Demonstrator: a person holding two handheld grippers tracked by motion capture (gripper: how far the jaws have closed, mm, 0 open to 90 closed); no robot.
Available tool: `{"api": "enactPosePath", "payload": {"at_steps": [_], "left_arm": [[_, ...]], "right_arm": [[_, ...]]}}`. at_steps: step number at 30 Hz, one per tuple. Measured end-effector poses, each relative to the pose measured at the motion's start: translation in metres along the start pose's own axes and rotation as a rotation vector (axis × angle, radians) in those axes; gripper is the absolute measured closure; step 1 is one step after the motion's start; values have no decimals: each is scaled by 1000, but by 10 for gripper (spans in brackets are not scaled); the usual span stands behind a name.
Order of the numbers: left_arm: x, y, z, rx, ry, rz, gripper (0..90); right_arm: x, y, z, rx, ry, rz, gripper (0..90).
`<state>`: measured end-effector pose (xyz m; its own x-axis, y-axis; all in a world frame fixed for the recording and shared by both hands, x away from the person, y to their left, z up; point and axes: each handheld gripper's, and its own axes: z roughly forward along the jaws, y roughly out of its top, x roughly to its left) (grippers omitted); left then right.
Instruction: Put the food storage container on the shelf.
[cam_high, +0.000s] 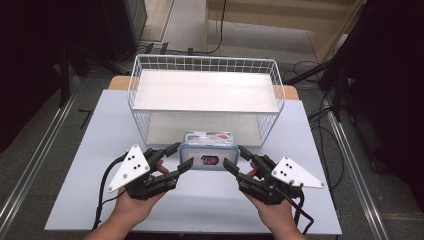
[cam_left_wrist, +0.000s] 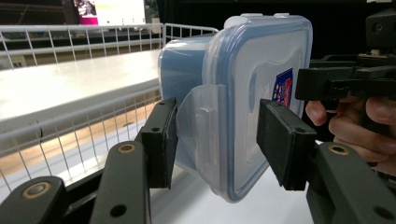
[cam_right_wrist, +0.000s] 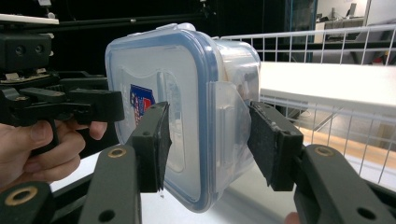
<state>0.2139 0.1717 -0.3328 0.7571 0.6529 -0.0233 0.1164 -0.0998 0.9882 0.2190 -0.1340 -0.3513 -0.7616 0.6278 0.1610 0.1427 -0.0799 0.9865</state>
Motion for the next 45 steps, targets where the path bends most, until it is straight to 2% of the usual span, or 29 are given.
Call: {"api": "enactPosePath", "payload": {"at_steps": [14,20,21,25,29,34,39,43,44,45], "left_arm": [[29,23,21,2,6,-9,496],[45,35,33,13,2,-26,496],[51,40,37,17,-2,-34,496],[58,48,44,24,-5,-43,496],[68,58,54,25,-2,-41,496],[77,64,62,22,0,-52,495],[92,67,72,37,-10,-119,496],[101,68,75,54,-21,-186,497],[101,68,75,54,-21,-186,496],[107,69,76,70,-34,-231,496]], "right_arm": [[-22,24,24,-3,-11,10,510],[-35,38,37,8,-15,24,509],[-40,43,41,15,-20,23,510],[-45,50,46,21,-26,32,509],[-57,62,55,20,-33,41,505],[-67,69,63,18,-38,50,504],[-77,79,75,44,-50,65,500],[-83,85,83,69,-50,115,503],[-83,85,83,69,-50,115,503],[-85,87,86,86,-48,134,510]]}}
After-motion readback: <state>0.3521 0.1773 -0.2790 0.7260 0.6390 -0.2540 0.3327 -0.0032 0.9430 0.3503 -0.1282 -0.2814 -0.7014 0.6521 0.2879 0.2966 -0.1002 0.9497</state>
